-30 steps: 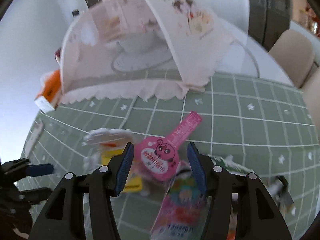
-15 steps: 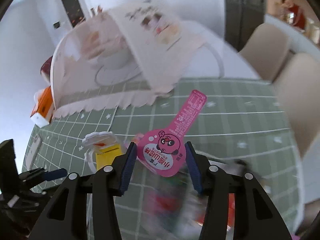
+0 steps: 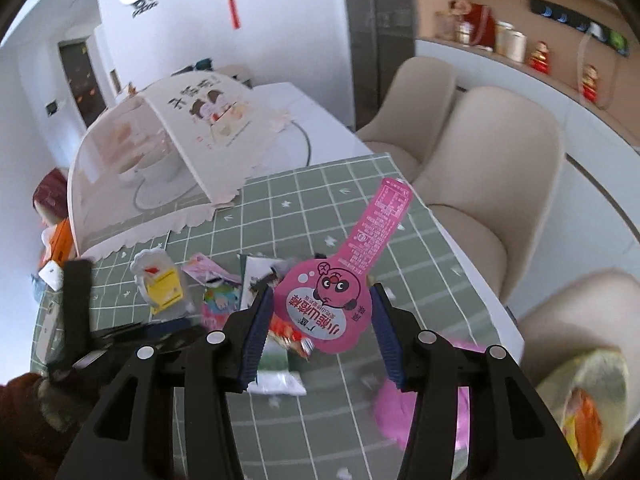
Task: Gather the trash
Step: 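Grasp the pink lollipop wrapper with the right gripper while the left grasps a pink packet, then carry both pink items to the bin and open both grippers over it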
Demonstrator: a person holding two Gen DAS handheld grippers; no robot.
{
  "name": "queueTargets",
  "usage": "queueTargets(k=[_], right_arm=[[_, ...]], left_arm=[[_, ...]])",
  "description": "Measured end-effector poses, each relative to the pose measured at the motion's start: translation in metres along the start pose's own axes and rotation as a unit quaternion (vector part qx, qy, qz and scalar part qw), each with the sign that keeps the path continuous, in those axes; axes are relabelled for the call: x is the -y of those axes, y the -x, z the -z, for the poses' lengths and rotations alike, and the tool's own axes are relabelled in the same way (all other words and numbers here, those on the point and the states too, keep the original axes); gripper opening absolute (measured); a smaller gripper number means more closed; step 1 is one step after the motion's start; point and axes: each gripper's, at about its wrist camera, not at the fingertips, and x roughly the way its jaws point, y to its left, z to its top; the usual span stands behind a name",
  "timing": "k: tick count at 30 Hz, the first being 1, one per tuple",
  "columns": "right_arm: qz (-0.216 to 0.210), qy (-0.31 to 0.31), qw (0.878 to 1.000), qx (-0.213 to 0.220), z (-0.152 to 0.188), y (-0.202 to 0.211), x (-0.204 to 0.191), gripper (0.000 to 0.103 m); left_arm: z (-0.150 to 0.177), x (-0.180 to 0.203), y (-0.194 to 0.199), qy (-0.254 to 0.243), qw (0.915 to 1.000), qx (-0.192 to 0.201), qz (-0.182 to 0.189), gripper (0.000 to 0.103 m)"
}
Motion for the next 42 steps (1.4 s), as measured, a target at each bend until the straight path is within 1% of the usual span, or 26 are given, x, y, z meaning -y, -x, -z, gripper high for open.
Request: queueTargets(k=[1, 3, 5, 6, 10, 13, 17, 20, 26, 29, 32, 34, 36, 38, 42], right_arm=[[-0.001, -0.002, 1.0, 0.001, 0.005, 0.004, 0.001, 0.047], [-0.008, 0.0, 1.0, 0.003, 0.016, 0.011, -0.001, 0.047], [-0.013, 0.006, 1.0, 0.0, 0.028, 0.014, -0.004, 0.047], [-0.016, 0.007, 1.0, -0.004, 0.032, 0.014, -0.006, 0.047], [-0.02, 0.006, 1.0, -0.019, 0.048, 0.009, -0.009, 0.047], [-0.024, -0.004, 1.0, -0.018, 0.054, 0.011, -0.008, 0.047], [-0.023, -0.012, 1.0, -0.012, 0.058, 0.016, -0.008, 0.047], [-0.023, -0.018, 1.0, -0.006, 0.06, 0.022, -0.006, 0.047], [-0.016, -0.029, 0.999, 0.02, 0.067, 0.044, 0.006, 0.047], [0.004, -0.03, 0.999, 0.035, 0.071, 0.061, 0.017, 0.047], [0.041, -0.031, 0.997, 0.053, 0.074, 0.081, 0.035, 0.047], [0.057, -0.044, 0.996, 0.06, 0.077, 0.093, 0.051, 0.047], [0.075, -0.062, 0.993, 0.066, 0.082, 0.107, 0.072, 0.047], [0.099, -0.077, 0.99, 0.069, 0.088, 0.121, 0.094, 0.047], [0.14, -0.113, 0.981, 0.074, 0.105, 0.146, 0.141, 0.047]], left_arm=[[-0.002, 0.001, -0.005, 0.0, 1.0, -0.003, -0.009, 0.038], [-0.004, 0.003, -0.012, 0.001, 0.9997, -0.009, -0.02, 0.019], [-0.003, 0.004, -0.009, -0.002, 0.9997, -0.005, -0.025, 0.011], [-0.001, 0.006, -0.003, -0.008, 0.9997, 0.0, -0.023, 0.009], [0.008, 0.007, 0.022, -0.023, 0.9995, 0.006, -0.019, 0.005], [0.017, 0.008, 0.046, -0.033, 0.9992, 0.014, -0.019, 0.004], [0.022, 0.012, 0.073, -0.053, 0.9975, 0.036, -0.029, 0.004], [0.022, 0.021, 0.093, -0.072, 0.9947, 0.061, -0.043, 0.004], [0.015, 0.052, 0.112, -0.093, 0.9915, 0.083, -0.036, 0.004], [0.008, 0.079, 0.115, -0.112, 0.9898, 0.087, -0.015, 0.004], [0.002, 0.112, 0.11, -0.139, 0.9862, 0.089, 0.015, 0.004], [-0.002, 0.138, 0.102, -0.156, 0.9833, 0.084, 0.041, 0.004], [-0.003, 0.163, 0.092, -0.175, 0.9795, 0.077, 0.064, 0.004], [-0.002, 0.194, 0.079, -0.2, 0.9735, 0.069, 0.088, 0.004], [0.007, 0.248, 0.051, -0.231, 0.9635, 0.045, 0.128, 0.004]])
